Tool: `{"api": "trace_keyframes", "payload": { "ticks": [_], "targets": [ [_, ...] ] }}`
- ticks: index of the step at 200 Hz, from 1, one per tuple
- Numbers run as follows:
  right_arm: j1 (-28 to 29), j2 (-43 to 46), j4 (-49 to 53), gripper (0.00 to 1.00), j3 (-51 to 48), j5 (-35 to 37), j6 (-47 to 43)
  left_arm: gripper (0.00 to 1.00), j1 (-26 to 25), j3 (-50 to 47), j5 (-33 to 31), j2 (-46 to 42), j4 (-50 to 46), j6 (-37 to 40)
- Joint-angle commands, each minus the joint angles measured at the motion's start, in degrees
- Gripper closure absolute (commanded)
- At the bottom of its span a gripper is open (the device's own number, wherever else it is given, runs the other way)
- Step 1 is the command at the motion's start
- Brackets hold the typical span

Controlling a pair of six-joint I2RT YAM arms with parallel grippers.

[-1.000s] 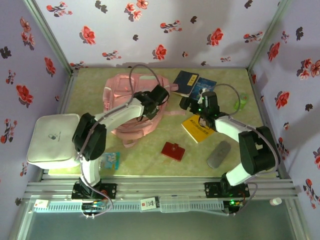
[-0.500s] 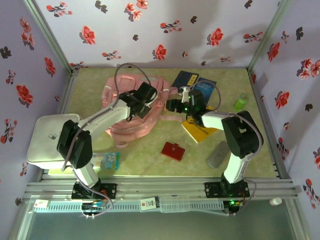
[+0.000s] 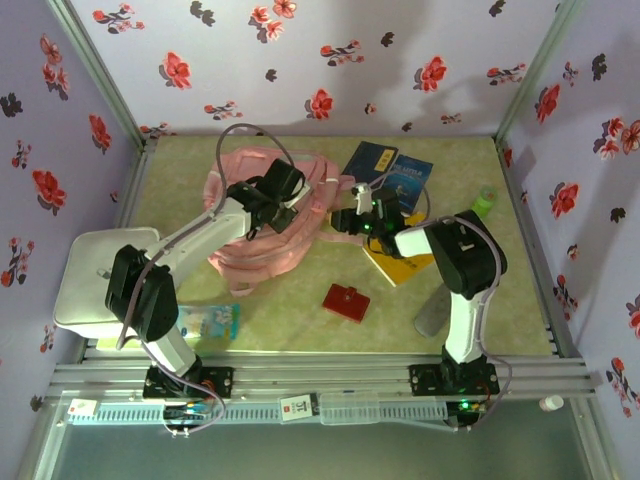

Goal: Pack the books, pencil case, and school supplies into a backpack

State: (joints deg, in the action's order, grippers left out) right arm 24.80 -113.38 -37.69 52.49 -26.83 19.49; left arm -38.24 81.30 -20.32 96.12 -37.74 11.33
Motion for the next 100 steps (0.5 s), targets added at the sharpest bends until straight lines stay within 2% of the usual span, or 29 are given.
{"api": "trace_keyframes", "payload": {
  "ticks": [1,46,100],
  "targets": [
    [1.1,-1.87,-2.49,0.6,1.94,-1.62,-1.95,0.93,0.36,0.83,0.12,-3.74,4.62,1.16],
    [1.75,-2.45,-7.33,0.6,-0.23,-2.79,-0.65,0.94,0.53,0.97,0.14,-3.41,4.86,0.97],
    [2.08,-0.79,-5.17,0.54,-2.29,-2.35,-1.41,0.93,0.59,0.83,0.17,-4.4,4.94,1.64]
  ]
}}
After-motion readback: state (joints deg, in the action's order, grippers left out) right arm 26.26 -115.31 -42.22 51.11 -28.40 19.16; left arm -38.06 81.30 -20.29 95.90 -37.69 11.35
